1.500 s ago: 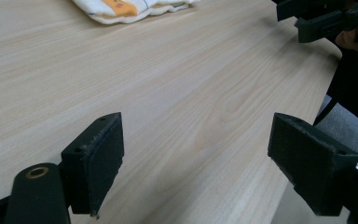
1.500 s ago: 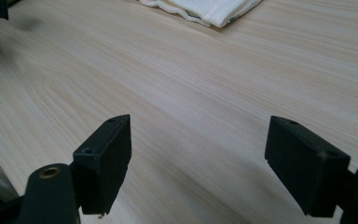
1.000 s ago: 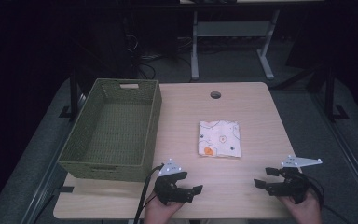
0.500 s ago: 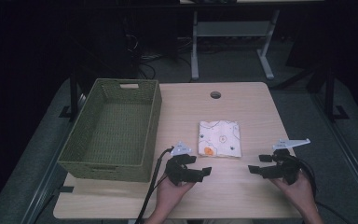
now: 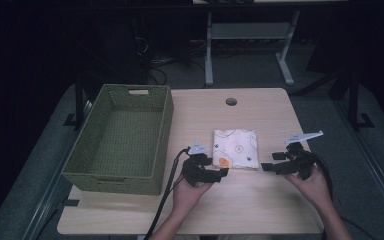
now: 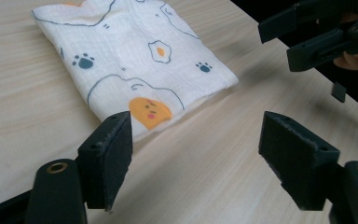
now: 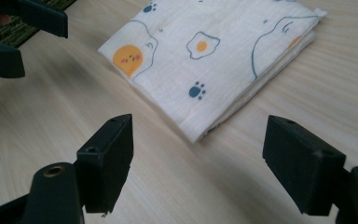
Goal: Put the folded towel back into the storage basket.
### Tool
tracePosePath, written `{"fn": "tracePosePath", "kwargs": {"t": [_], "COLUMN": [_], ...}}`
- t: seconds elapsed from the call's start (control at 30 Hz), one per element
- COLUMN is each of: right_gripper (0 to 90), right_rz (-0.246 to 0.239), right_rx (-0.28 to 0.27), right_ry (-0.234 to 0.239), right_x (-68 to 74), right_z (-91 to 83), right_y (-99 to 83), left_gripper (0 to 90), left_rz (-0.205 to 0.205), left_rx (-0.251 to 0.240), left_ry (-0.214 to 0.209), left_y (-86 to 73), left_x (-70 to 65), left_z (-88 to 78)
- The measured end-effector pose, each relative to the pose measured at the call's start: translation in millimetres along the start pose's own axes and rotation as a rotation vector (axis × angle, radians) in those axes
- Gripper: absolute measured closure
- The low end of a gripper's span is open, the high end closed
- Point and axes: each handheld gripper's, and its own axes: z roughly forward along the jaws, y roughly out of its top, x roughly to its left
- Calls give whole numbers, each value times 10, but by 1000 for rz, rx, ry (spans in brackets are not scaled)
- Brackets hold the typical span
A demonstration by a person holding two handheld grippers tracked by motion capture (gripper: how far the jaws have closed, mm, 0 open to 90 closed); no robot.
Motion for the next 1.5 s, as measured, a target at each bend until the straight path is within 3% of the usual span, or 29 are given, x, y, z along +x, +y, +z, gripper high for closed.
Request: {"fn": "tracePosePath", "kwargs": {"t": [0.2,0.3,0.57,0.63,0.77,0.97,1.1,1.2,1.3,1.5], "right_gripper": [249,253,261,276,287,328,344,344,344,347], "right_rz": [-9,-9,-12,-12,-13,-6,-14,-21,-15,-33], "right_rx": [7,19,55,74,103,110,117,128,138,172], "right_ry": [3,1,-28,-35,-51,-97,-114,-152,-184,-214], "right_x": [-63,-116,-233,-280,-338,-383,-390,-391,-402,-396], "right_z": [81,139,271,357,494,687,781,856,911,992], "right_y": [237,421,694,790,888,895,881,883,877,854], "left_gripper": [299,319,361,446,518,546,544,546,544,548], "left_rz": [-21,-38,-24,-13,-25,-8,0,2,38,57], "left_rx": [6,17,62,89,109,183,204,211,232,241], "left_ry": [25,59,107,118,126,134,143,144,162,169], "left_y": [79,175,347,368,373,359,342,335,344,343], "left_x": [78,129,213,240,272,295,314,328,310,304], "left_z": [114,191,317,373,433,548,582,601,617,621]}}
